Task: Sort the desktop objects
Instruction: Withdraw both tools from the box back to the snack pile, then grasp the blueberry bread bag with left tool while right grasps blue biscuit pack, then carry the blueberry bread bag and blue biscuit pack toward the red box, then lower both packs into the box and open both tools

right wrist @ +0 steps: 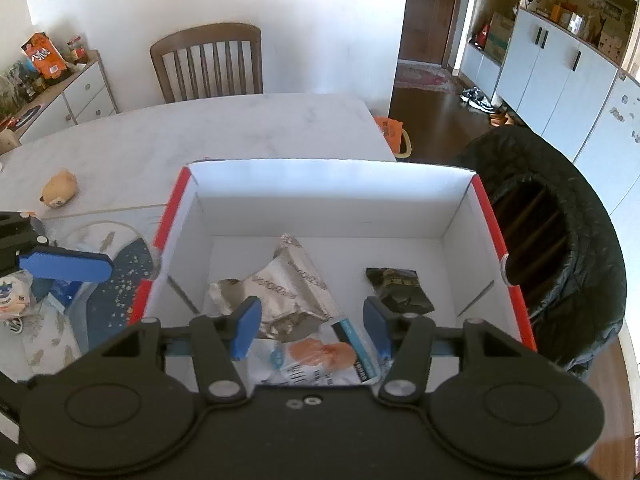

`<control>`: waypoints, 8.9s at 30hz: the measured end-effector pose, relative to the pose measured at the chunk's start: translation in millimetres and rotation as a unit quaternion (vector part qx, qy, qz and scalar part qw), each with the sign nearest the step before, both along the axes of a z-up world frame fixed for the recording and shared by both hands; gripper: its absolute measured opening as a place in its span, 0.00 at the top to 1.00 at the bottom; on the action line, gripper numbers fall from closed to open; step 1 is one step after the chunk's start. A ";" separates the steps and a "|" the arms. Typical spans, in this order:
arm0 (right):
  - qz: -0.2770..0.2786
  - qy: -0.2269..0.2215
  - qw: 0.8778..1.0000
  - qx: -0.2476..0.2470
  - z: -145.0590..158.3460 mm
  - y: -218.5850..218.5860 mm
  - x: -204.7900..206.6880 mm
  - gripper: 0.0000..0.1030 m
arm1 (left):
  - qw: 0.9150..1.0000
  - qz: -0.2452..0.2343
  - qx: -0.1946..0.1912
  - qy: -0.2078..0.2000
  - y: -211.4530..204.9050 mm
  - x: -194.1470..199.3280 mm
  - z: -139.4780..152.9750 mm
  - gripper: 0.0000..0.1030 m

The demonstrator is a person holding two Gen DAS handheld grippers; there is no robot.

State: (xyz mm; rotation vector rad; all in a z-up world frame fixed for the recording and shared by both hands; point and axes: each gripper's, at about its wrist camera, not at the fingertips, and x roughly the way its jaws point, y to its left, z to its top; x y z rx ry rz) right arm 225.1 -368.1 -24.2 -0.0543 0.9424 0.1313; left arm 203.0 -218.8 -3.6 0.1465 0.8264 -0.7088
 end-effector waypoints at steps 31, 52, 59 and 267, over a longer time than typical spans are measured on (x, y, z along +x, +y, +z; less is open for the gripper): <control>0.044 -0.043 0.998 0.019 13.7 135.2 -33.3 0.30 | 0.991 0.127 -0.040 -0.008 170.6 -54.5 2.5 0.14; 0.064 -0.021 0.997 0.031 -21.7 209.2 -17.4 0.26 | 0.983 0.181 -0.004 0.007 256.0 -59.4 -36.7 0.00; 0.087 -0.003 0.996 0.021 -38.4 238.8 -5.2 0.26 | 0.984 0.177 0.010 0.012 270.2 -54.0 -53.7 0.00; 0.004 0.070 0.998 0.009 -83.5 -39.1 85.7 0.65 | 0.991 -0.045 0.119 0.049 -98.0 59.3 -82.4 0.47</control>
